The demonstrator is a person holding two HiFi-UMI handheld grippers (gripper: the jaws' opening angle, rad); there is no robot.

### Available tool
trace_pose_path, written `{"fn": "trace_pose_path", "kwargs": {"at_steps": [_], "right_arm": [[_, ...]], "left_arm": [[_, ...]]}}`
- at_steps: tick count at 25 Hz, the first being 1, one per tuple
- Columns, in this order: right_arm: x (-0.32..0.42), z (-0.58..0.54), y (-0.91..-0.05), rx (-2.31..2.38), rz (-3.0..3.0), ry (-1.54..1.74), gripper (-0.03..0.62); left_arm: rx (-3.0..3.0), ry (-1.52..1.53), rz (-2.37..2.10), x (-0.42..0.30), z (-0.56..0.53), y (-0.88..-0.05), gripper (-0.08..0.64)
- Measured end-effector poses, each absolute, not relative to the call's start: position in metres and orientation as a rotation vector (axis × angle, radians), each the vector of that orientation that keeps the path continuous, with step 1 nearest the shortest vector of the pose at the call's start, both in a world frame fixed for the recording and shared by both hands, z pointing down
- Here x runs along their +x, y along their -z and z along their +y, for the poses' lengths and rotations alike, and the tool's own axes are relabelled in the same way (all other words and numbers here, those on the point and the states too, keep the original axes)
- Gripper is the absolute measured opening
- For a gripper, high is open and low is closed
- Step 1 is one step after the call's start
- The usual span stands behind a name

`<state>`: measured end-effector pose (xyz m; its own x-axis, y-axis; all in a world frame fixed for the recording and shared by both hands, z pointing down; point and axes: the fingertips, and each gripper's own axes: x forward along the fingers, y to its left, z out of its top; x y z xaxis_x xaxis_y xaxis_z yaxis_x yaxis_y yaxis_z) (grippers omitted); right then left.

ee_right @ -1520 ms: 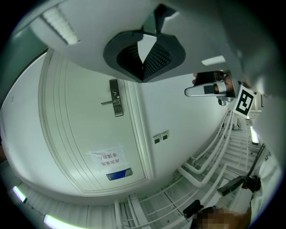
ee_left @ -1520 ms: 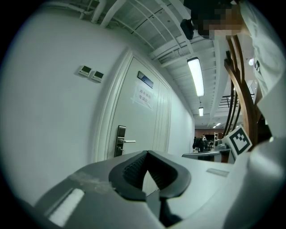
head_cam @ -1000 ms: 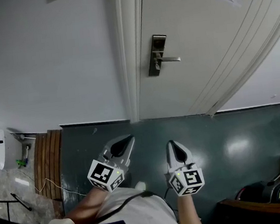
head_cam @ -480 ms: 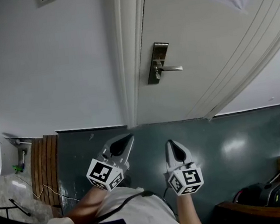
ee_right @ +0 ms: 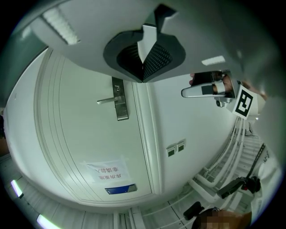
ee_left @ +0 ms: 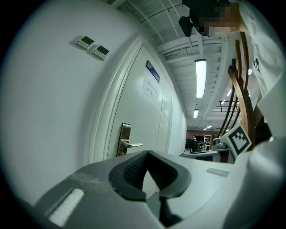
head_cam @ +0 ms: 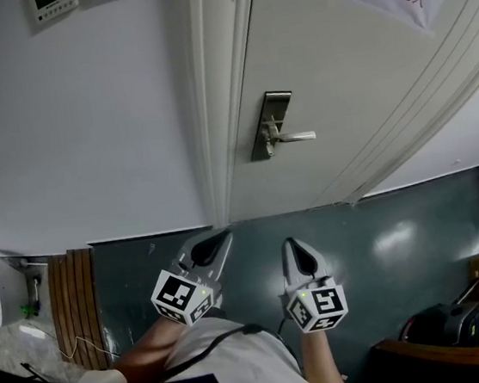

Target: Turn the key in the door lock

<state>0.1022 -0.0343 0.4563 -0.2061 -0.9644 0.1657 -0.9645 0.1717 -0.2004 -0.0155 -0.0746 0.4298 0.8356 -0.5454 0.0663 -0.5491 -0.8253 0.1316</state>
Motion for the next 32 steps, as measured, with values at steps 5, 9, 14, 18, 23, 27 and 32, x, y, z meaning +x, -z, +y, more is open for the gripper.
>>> {"fn": "trace_pose_path", "kwargs": {"at_steps": [5, 9, 14, 18, 23, 27, 32], "right_arm": [[0.095, -0.068, -0.456, 2.009, -2.363, -0.408, 0.009], [0.086, -0.091, -0.454, 2.030, -2.338, -0.400, 0.009], [0.077, -0.113, -0.456, 2.051, -2.328, -0.432, 0.008], [0.074, -0.122, -0.460, 2.066, -2.334, -0.482, 0.008], [0.074, -0.132, -0.466, 2.063, -2.363, -0.536, 0.008], [0.080, -0.141, -0.469, 2.054, -2.404, -0.582, 0.009], [0.089, -0.160, -0.475, 2.004, -2.468, -0.670, 0.009]], "left_arm": [[2.881, -0.022, -0.791, -0.021, -0.112, -0.427, 0.005], [2.891, -0.017, -0.759, -0.030, -0.137, -0.427, 0.005], [2.894, -0.003, -0.721, -0.037, -0.159, -0.428, 0.005], [2.885, 0.007, -0.713, -0.042, -0.170, -0.431, 0.005], [2.871, -0.014, -0.731, -0.046, -0.176, -0.439, 0.005], [2.863, -0.031, -0.758, -0.045, -0.178, -0.444, 0.005], [2.844, -0.029, -0.841, -0.041, -0.189, -0.443, 0.005]]}}
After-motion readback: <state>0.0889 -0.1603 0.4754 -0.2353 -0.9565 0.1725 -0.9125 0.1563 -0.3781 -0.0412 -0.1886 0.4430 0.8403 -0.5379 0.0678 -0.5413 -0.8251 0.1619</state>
